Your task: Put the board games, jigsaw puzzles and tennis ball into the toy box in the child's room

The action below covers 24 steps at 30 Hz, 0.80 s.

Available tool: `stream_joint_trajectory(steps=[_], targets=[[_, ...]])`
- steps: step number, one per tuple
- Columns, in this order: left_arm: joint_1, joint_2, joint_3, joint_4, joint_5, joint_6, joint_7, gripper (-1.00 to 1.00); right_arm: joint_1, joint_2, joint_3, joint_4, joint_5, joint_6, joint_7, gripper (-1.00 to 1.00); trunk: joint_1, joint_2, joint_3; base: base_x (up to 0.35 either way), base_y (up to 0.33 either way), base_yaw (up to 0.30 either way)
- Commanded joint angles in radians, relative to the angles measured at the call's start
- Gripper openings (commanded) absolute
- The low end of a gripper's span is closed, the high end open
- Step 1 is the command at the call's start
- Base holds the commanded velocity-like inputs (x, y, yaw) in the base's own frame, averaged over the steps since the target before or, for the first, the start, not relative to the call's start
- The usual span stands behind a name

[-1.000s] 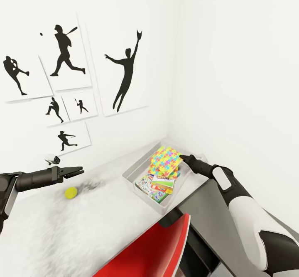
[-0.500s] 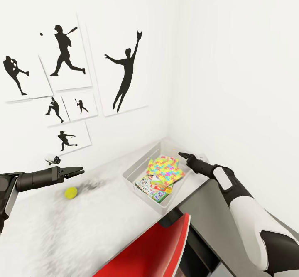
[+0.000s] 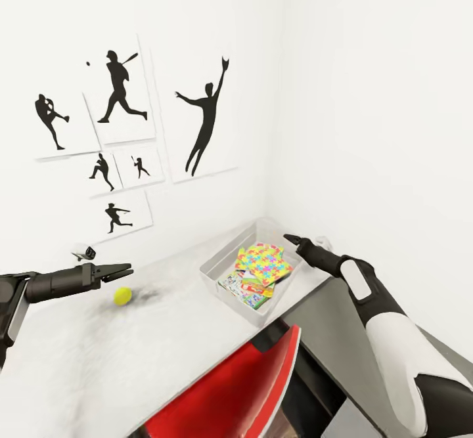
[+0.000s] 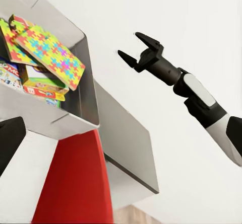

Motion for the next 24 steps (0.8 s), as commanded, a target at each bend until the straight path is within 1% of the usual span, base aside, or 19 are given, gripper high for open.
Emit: stream_joint_trajectory(steps=[1,7,9,10,12,15,16,21,24], targets=[[-0.001,0.001,0.000,0.000,-0.001,0.011,-0.004,1.00,0.001,0.002,-0.003,-0.009,-0.002,0.008,0.002,1.00,0.000,-0.002,-0.001,-0.320,0.013,0.092],[-0.001,0.003,0.000,0.000,-0.001,0.011,-0.004,1.00,0.005,0.007,0.000,-0.023,0.007,0.007,-0.001,1.00,0.000,-0.002,0.008,-0.319,-0.005,0.162],[-0.001,0.003,0.000,0.000,-0.001,0.010,-0.004,1.00,0.006,0.008,0.004,-0.025,0.010,0.006,-0.003,1.00,0.000,-0.002,0.010,-0.191,-0.030,0.227],[-0.001,0.003,0.000,0.000,-0.001,0.010,-0.004,1.00,0.006,0.009,0.011,-0.025,0.010,0.004,-0.005,1.00,0.000,-0.002,0.011,-0.098,-0.015,0.247],[-0.001,0.003,0.000,0.000,-0.001,0.004,-0.004,1.00,0.006,0.009,0.039,-0.025,0.011,0.001,-0.010,1.00,0.000,-0.002,0.012,-0.051,-0.008,0.251],[-0.001,0.004,0.001,0.000,0.001,-0.011,-0.004,1.00,0.005,0.010,0.093,-0.041,0.012,-0.004,-0.012,1.00,0.000,-0.002,0.013,-0.018,-0.003,0.118],[-0.001,0.005,0.001,0.000,0.002,-0.016,-0.004,1.00,0.006,0.010,0.123,-0.081,0.012,-0.004,-0.014,1.00,0.000,-0.002,0.013,-0.002,0.000,0.015],[-0.001,0.005,0.001,0.000,0.002,-0.017,-0.004,1.00,0.006,0.010,0.131,-0.095,0.012,-0.005,-0.015,1.00,0.000,-0.002,0.013,-0.001,0.000,0.008],[-0.001,0.005,0.001,0.000,0.002,-0.017,-0.004,1.00,0.006,0.011,0.132,-0.095,0.012,-0.005,-0.015,1.00,0.000,-0.002,0.015,-0.069,0.000,0.142]])
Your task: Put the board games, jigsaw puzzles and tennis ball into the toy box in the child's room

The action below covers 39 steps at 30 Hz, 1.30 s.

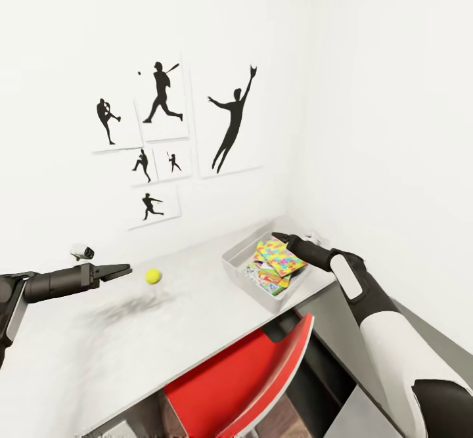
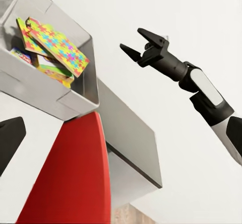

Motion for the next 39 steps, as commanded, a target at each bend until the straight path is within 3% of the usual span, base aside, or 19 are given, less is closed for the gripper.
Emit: stream_joint_trajectory(steps=[1,8,21,28,39], targets=[[-0.001,0.000,0.000,0.000,-0.001,0.011,-0.004,1.00,-0.001,0.000,0.003,-0.001,-0.004,0.005,0.000,1.00,0.000,-0.002,-0.002,-0.163,0.014,0.211],[-0.001,0.000,0.000,0.000,-0.001,0.011,-0.004,1.00,-0.002,0.000,0.052,-0.001,-0.004,0.005,-0.015,1.00,0.000,-0.002,0.003,-0.249,0.079,0.251],[-0.001,0.002,0.000,0.000,0.000,0.011,-0.004,1.00,-0.002,0.011,0.072,-0.001,-0.005,0.007,-0.064,1.00,0.000,-0.002,0.011,-0.188,0.195,0.270],[-0.001,0.002,0.001,0.000,0.000,0.011,-0.004,1.00,-0.003,0.047,0.075,-0.001,-0.004,0.016,-0.121,1.00,0.000,-0.002,0.012,0.028,0.267,0.280],[-0.001,0.002,0.001,0.001,0.000,0.011,-0.004,1.00,-0.004,0.056,0.074,-0.001,-0.006,0.016,-0.173,1.00,0.000,-0.002,0.015,0.184,0.091,0.255]])
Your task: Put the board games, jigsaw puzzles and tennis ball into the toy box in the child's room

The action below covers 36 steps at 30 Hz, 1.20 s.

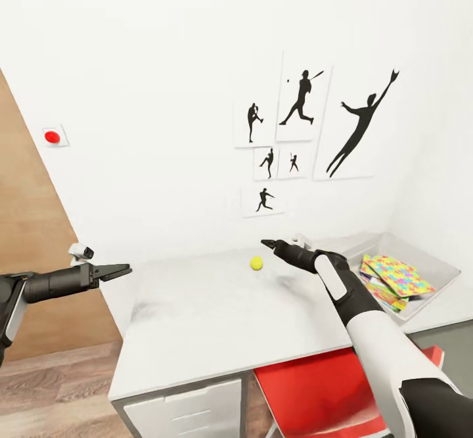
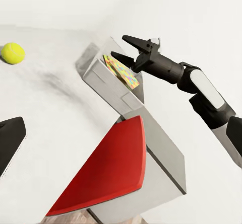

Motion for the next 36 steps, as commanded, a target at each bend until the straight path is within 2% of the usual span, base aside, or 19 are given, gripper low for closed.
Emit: stream_joint_trajectory(steps=[1,13,21,36], targets=[[-0.001,0.000,0.000,0.000,-0.001,0.011,-0.004,1.00,-0.001,-0.001,0.002,-0.001,0.000,0.003,0.002,1.00,0.001,-0.002,-0.001,0.110,-0.008,0.089],[0.002,0.000,0.000,0.000,-0.002,0.010,-0.004,1.00,-0.001,-0.002,-0.003,-0.001,-0.001,-0.001,0.010,1.00,0.001,-0.002,0.017,0.128,-0.002,0.021],[0.005,0.000,0.000,0.000,-0.003,0.010,-0.004,1.00,-0.001,-0.005,-0.004,-0.001,-0.001,-0.003,0.010,1.00,0.001,-0.002,0.021,0.201,0.000,0.001],[0.005,0.000,0.000,0.000,-0.003,0.009,-0.004,1.00,-0.001,-0.006,-0.003,-0.001,-0.001,-0.004,0.012,1.00,0.001,-0.002,0.034,0.101,0.011,0.000]])
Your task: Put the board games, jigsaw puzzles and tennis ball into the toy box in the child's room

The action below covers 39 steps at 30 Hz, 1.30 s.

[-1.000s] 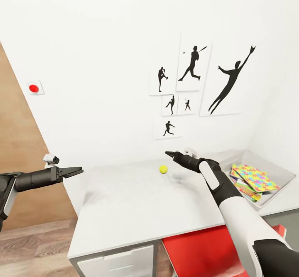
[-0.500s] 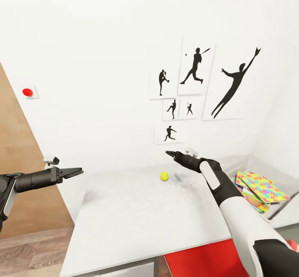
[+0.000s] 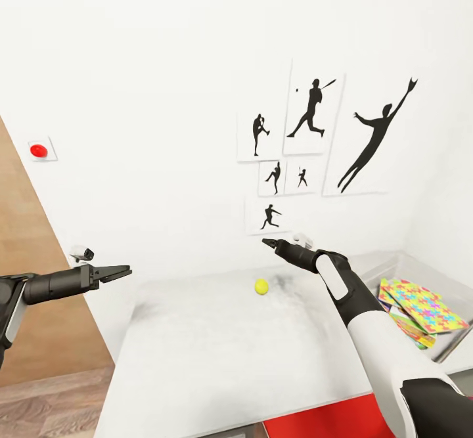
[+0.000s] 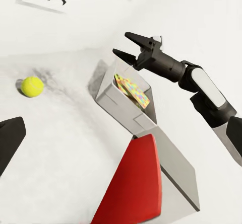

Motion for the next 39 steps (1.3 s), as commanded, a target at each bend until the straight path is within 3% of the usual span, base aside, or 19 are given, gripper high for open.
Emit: stream_joint_trajectory(steps=[1,33,36,39], targets=[[-0.001,0.000,0.000,0.000,-0.001,0.011,-0.004,1.00,-0.001,-0.001,0.002,0.000,0.000,0.003,0.001,1.00,0.001,-0.002,-0.002,0.047,0.001,0.000],[-0.001,0.000,0.000,0.000,-0.002,0.012,-0.004,1.00,-0.001,-0.009,0.006,0.002,0.002,0.011,-0.015,1.00,0.001,-0.002,-0.002,0.041,0.000,0.000],[-0.001,0.000,0.000,0.000,-0.002,0.012,-0.004,1.00,-0.003,-0.002,0.008,0.005,0.004,0.015,-0.051,1.00,0.001,-0.002,-0.002,0.000,0.000,0.000],[-0.001,0.000,0.000,0.000,-0.002,0.012,-0.004,1.00,-0.012,0.003,0.007,0.005,0.005,0.045,-0.177,1.00,0.001,-0.002,-0.002,0.000,0.000,0.000]])
